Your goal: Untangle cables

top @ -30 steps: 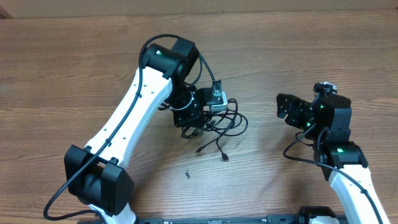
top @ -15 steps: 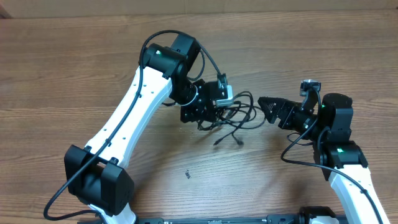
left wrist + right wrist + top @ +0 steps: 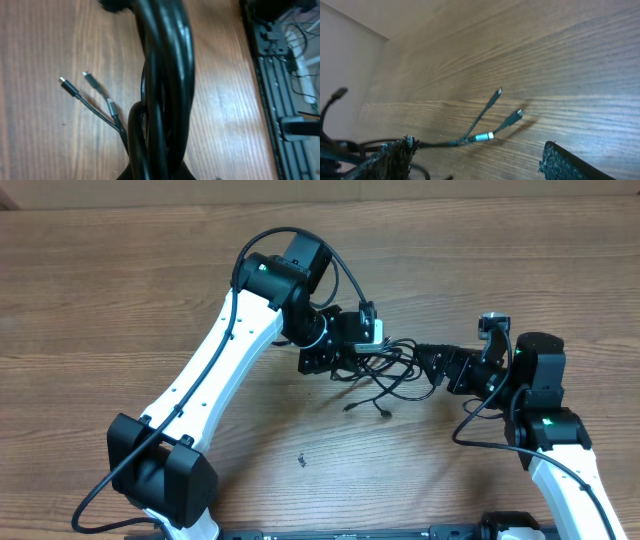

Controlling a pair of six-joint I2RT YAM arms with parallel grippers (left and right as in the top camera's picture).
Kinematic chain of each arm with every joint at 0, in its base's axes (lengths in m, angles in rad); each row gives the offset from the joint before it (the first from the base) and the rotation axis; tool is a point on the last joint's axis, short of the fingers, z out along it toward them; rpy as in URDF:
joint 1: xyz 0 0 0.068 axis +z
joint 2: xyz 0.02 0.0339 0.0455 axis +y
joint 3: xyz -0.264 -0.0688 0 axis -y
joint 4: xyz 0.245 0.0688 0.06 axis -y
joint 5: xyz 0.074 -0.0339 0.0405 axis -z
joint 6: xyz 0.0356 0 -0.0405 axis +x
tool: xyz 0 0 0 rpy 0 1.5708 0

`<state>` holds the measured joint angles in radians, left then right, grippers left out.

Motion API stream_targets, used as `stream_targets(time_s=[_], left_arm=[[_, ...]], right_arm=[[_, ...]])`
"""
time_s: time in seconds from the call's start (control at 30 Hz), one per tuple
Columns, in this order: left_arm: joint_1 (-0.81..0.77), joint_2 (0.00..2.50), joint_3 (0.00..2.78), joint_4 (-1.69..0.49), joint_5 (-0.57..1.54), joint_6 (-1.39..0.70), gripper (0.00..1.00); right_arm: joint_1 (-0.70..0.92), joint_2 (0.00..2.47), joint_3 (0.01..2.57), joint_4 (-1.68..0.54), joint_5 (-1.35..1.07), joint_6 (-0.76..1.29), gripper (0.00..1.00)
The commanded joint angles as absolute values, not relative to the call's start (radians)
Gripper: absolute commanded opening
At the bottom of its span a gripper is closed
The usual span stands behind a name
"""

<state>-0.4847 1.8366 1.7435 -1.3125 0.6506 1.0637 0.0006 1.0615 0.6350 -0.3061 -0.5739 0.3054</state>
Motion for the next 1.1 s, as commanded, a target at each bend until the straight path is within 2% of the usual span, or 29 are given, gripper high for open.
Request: stream_targets(time_s=[0.0,0.23,0.37,0.73,0.9,1.07], left_arm=[[-0.485,1.810,1.744,-1.250,0.671,0.986,0.04],[-0.485,1.810,1.744,-1.163,0.513,0.798,0.04],[-0.483,1.810,1.744,-1.105,0.494,0.722,0.04],[-0.484,1.810,1.744,-1.138,0.494,0.724,0.04],[-0.484,1.810,1.744,-1.233,0.490,0.876,0.04],[-0.484,1.810,1.744,-1.246,0.482,0.913,0.04]], right_arm=[[0.002,1.063,0.648,-0.325,-0.586,0.282,0.82],[0.002,1.063,0.648,-0.328,-0.587,0.282,0.82],[0.002,1.063,0.648,-0.335,-0.586,0.282,0.82],[0.002,1.063,0.648,-0.294,-0.641,0.279,0.81],[0.002,1.063,0.648,-0.255,-0.656,0.279,0.81],[0.002,1.063,0.648,-0.231,-0.656,0.279,0.81]])
